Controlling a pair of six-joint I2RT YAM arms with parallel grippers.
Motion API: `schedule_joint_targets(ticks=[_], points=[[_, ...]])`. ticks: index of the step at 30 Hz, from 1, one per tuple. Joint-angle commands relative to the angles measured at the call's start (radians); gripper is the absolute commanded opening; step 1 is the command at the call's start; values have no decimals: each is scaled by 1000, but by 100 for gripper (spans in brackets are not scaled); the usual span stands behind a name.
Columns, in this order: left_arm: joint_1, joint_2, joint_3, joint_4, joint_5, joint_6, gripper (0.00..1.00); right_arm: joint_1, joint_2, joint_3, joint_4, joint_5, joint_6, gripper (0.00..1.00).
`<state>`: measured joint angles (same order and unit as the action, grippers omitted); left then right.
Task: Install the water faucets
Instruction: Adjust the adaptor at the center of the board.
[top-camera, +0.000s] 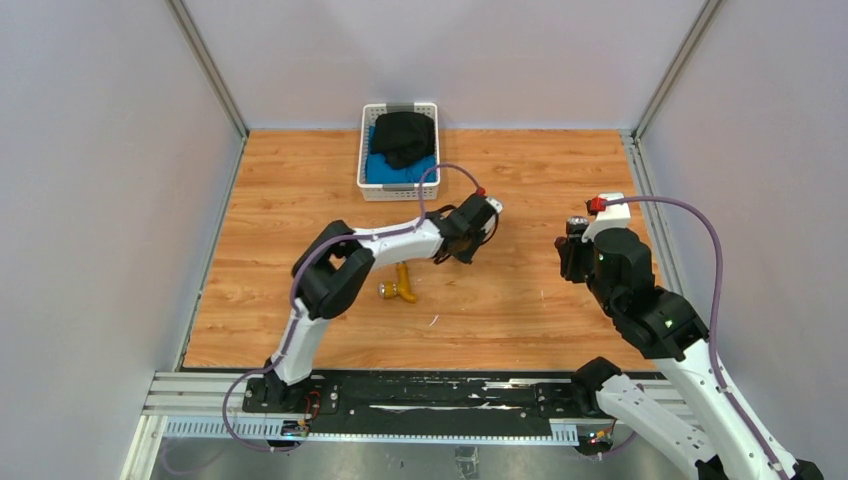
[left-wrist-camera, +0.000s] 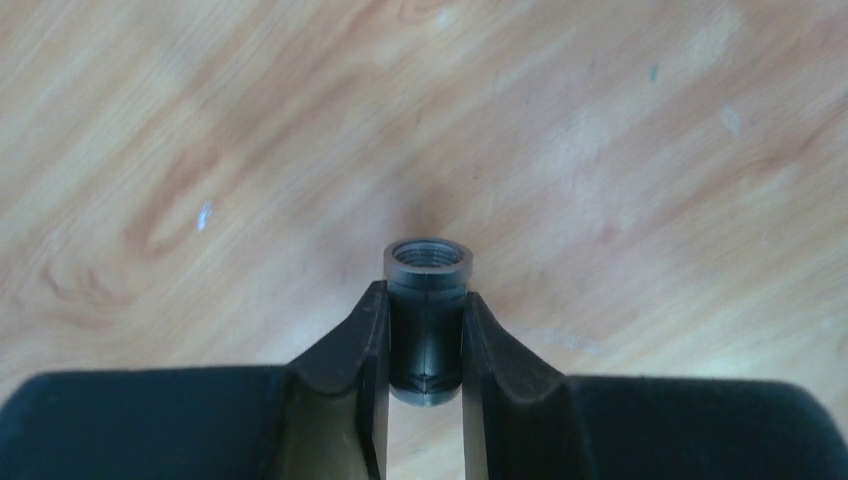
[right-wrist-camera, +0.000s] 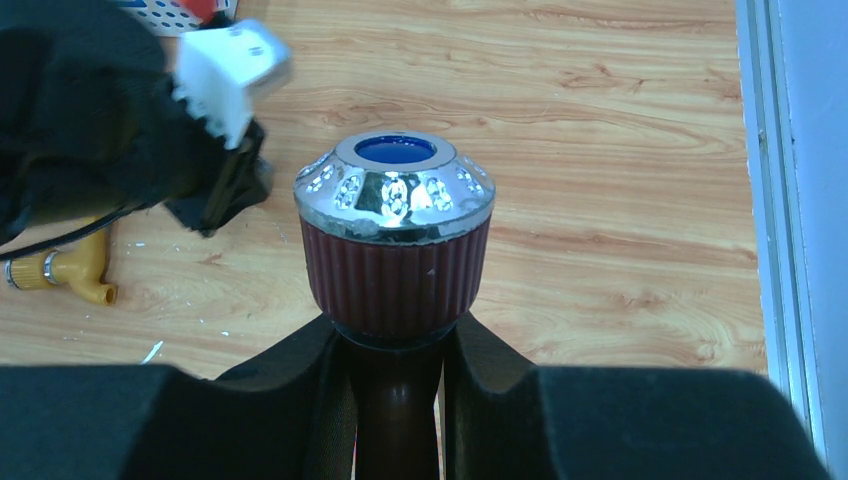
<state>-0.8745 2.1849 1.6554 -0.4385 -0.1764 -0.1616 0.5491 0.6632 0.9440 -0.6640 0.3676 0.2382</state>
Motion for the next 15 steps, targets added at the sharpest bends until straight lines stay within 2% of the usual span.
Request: schedule_joint_targets(ticks=[1,3,5,8,14,15], points=[[-2,-224,-421,579,-58,-97,0,-16,-3,-22,-4,-7,-14,0],[-9,-274,-615,947,-84,-167,0,-17,1,-24,0,-18,-13,0],[-17,-266,-747,1193,-125,-247,0,-17,1,-24,1,-27,-9,0],[-47,-206,-854,1419,-186,-272,0,-17,1,-23,1,-37,-8,0],[-150,-27,-1028,1971,-339,-160,0,-18,-2,-22,-5,-43,-8,0],[-154,0,-1039,2004,-341,-164,0,-18,-2,-22,-8,-45,-8,0]])
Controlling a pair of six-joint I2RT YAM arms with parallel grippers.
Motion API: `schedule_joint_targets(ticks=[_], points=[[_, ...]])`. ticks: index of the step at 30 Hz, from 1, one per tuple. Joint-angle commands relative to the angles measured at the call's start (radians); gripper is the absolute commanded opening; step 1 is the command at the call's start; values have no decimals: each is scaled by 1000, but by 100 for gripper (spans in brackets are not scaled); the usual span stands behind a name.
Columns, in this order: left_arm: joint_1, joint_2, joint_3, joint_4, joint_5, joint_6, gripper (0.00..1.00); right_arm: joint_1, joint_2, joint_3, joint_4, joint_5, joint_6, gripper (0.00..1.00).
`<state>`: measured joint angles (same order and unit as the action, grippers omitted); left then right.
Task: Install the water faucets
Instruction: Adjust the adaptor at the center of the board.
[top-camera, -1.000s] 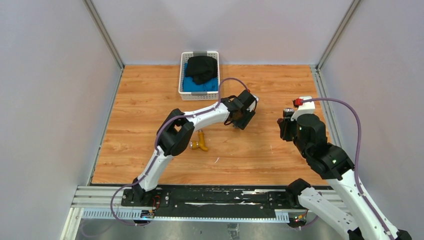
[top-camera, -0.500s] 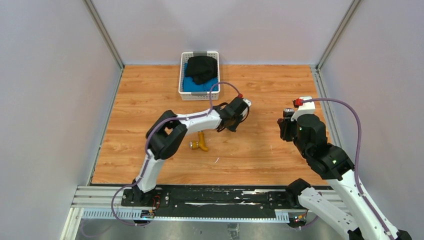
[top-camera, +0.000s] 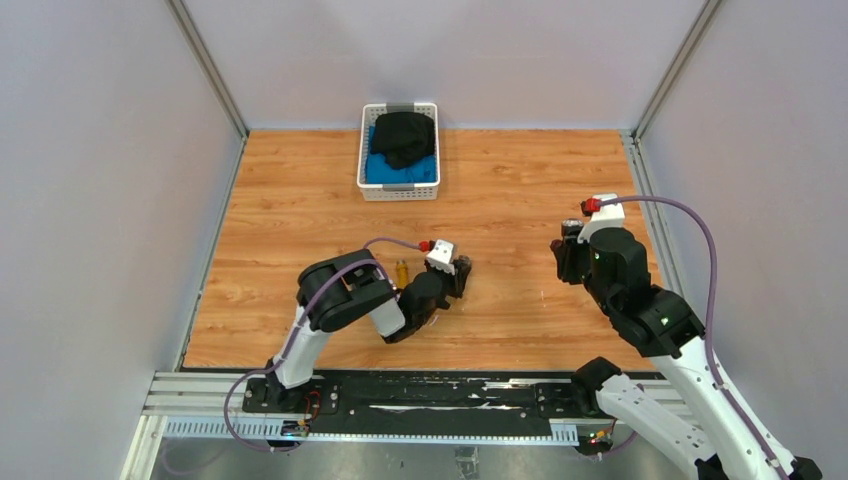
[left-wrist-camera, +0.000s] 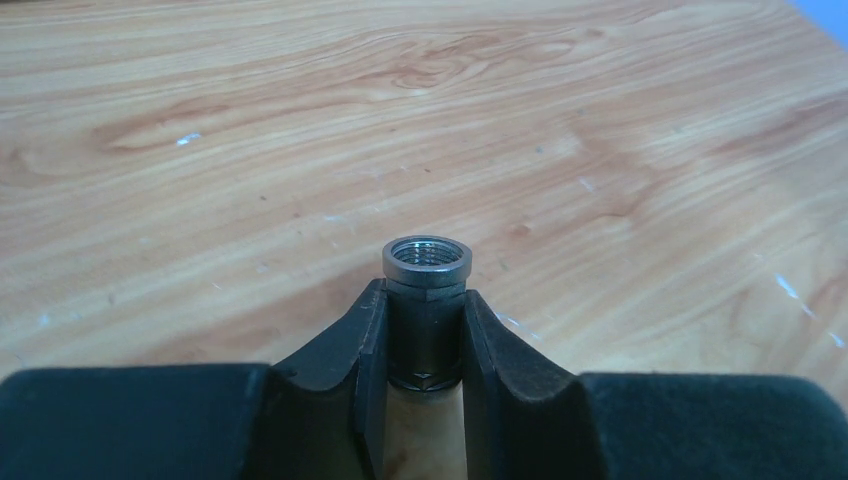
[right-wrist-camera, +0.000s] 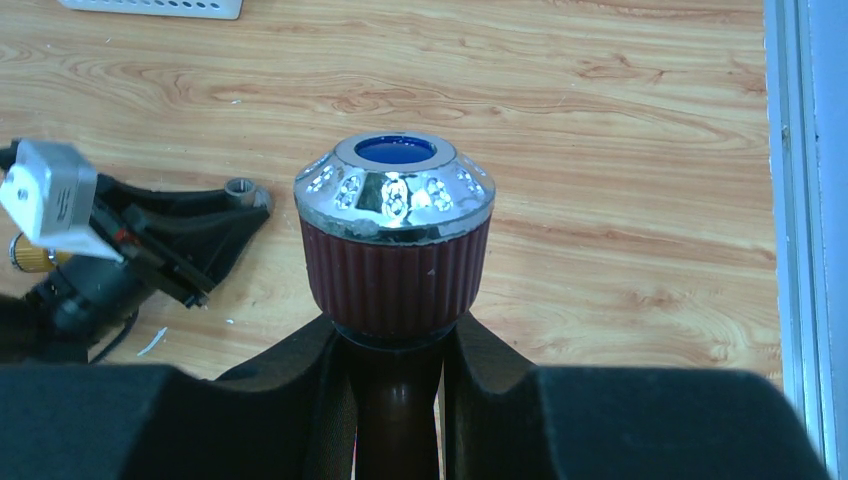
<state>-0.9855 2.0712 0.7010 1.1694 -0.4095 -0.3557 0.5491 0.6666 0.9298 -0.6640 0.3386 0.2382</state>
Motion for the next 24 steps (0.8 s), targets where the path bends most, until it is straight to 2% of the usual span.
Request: schedule_joint_targets(ticks=[1,8,14,18,24], points=[[-47,130,-86,392,-102,44,0,-17,-6,-8,-10,-18,-5,0],[-81,192,-86,394,-148,96,2,-17,-5,-4,-27,-36,10,0],[-91,186,-108,389,-153,104,34,-17,-10,-4,-26,-34,8,0],[-91,168,-132,386,-158,104,36,-17,-3,1,-23,-44,11,0],[-94,161,-140,385,-143,106,47,-18,-14,0,-17,-50,12,0]])
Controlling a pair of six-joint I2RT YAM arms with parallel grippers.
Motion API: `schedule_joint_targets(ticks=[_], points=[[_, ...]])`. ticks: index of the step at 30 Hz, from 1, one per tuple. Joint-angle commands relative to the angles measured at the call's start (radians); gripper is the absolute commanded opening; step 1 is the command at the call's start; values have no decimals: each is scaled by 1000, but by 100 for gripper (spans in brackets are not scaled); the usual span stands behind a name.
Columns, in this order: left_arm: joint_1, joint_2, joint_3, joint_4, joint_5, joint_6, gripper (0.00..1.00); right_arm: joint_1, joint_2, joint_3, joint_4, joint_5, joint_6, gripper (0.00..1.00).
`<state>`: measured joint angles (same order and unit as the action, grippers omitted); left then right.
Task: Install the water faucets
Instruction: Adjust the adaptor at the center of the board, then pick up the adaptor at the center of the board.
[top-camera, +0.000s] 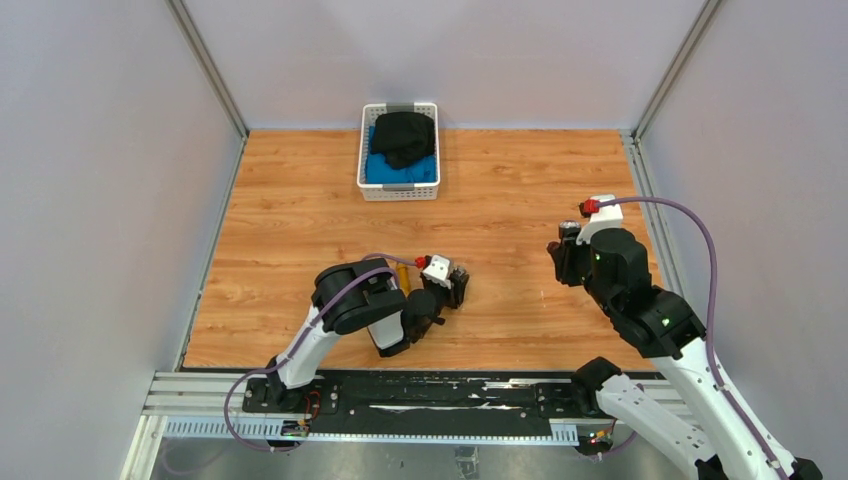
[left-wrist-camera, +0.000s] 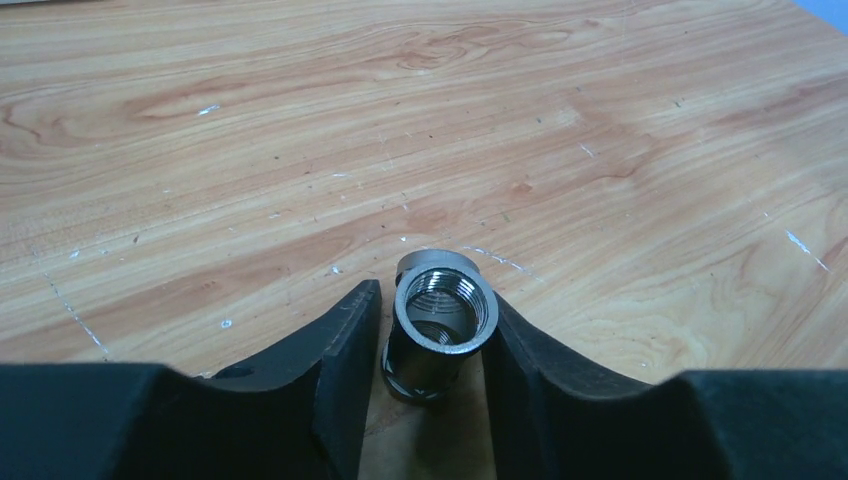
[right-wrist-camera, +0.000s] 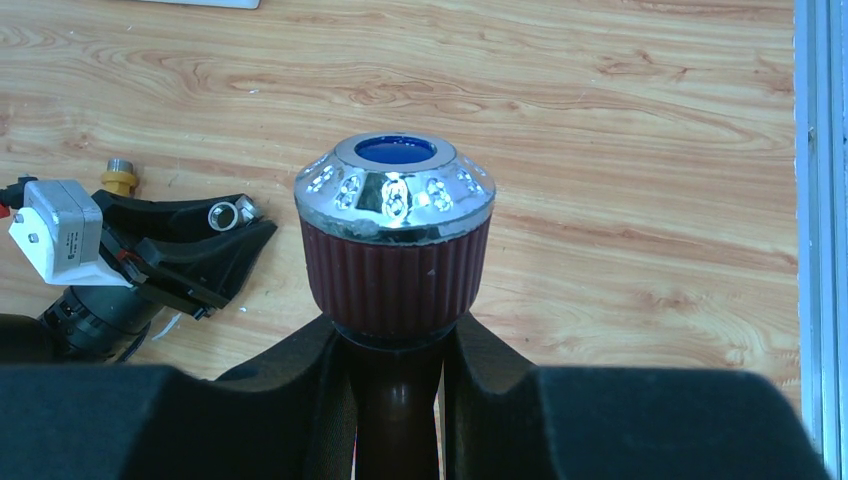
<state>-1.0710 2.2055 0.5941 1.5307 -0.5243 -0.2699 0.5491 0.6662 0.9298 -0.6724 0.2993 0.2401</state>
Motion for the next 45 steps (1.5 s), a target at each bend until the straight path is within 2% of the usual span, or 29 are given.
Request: schedule_joint_targets(ticks=[1,8,11,15,18,25,28,30,33,35,38,43,45], points=[[-9,27,-34,23,-26,22,48,-18,-15,-1,-9,-10,10,0],[-20,-2,-30,17,-12,63,63,-18,-29,-5,-11,-7,6,0],[-22,-37,-30,-34,-19,69,76,-17,-31,-6,-9,-15,-2,0],[-24,-102,-33,-86,-23,94,87,-17,-31,-7,-1,-19,-4,0],[-23,-164,-30,-176,-30,105,99,-17,-24,-2,3,-27,-10,0],[-23,-312,-9,-412,-41,91,100,-17,-17,-2,13,-46,-7,0],[-23,-411,37,-634,-67,78,100,-18,-22,-5,13,-42,-5,0],[-23,-473,139,-922,-105,42,100,-18,-21,-5,13,-42,-7,0],[-18,-457,381,-1465,-161,-13,100,-17,-19,-6,14,-48,-2,0],[-19,-424,494,-1630,-156,-17,100,-18,-16,-10,16,-52,2,0],[-15,-426,559,-1742,-85,-25,100,-18,-15,-15,24,-85,0,0],[60,-438,619,-1868,168,-76,100,-17,-39,-41,25,-83,5,0],[76,-428,647,-1908,219,-57,99,-18,-43,-48,25,-78,5,0]])
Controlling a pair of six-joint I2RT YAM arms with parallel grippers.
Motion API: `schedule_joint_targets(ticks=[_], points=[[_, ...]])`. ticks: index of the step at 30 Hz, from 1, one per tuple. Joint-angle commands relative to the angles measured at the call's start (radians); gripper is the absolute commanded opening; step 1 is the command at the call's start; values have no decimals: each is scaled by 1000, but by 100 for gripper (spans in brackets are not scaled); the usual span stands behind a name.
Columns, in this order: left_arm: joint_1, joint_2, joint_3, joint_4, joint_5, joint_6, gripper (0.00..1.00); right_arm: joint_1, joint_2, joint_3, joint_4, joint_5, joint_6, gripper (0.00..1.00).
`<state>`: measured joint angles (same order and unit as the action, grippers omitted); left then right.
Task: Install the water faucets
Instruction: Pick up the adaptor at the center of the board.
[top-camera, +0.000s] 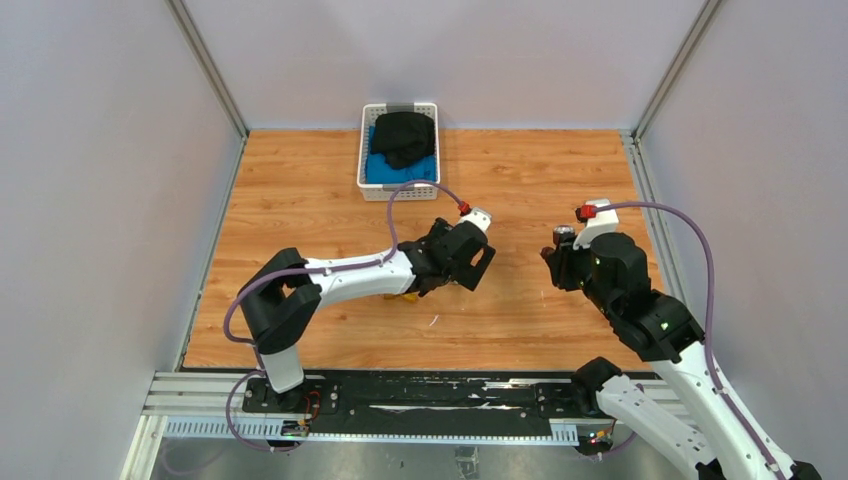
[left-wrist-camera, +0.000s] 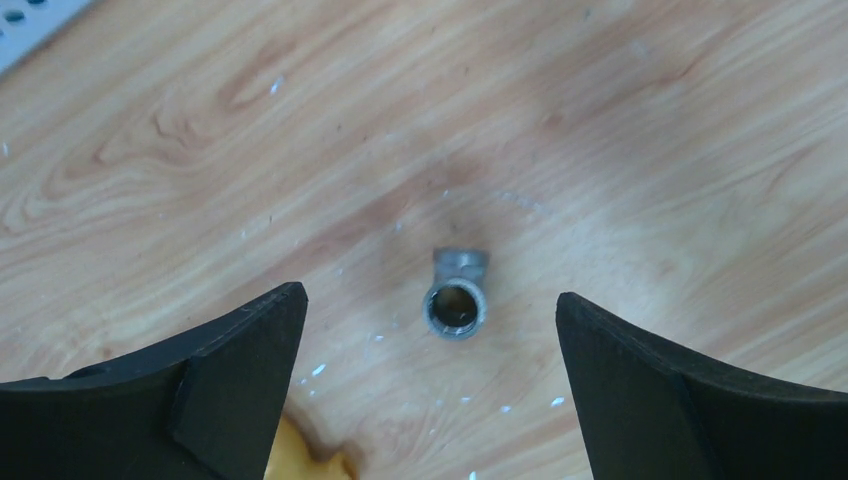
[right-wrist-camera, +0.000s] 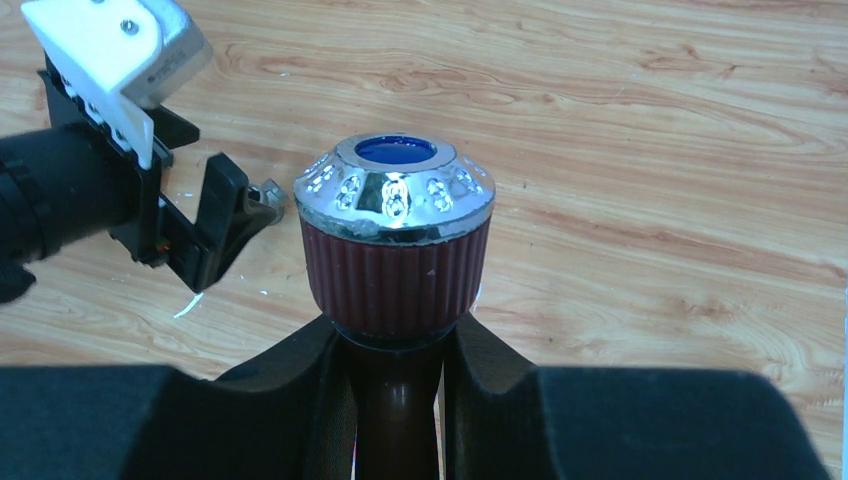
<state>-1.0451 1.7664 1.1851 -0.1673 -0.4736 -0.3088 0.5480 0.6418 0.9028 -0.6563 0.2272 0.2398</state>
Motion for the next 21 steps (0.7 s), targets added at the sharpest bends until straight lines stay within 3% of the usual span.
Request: schedule_joint_targets(ticks=[1,11,21], points=[[51,18,76,-233,171,-6,99,-16,-18,-21,9,-8,5,0],[70,186,239,-363,221,52,89,-16,-29,-7,8,-11,7,0],[87,235,265,-363,244,37,66,-16,-39,-3,-12,10,7,0]])
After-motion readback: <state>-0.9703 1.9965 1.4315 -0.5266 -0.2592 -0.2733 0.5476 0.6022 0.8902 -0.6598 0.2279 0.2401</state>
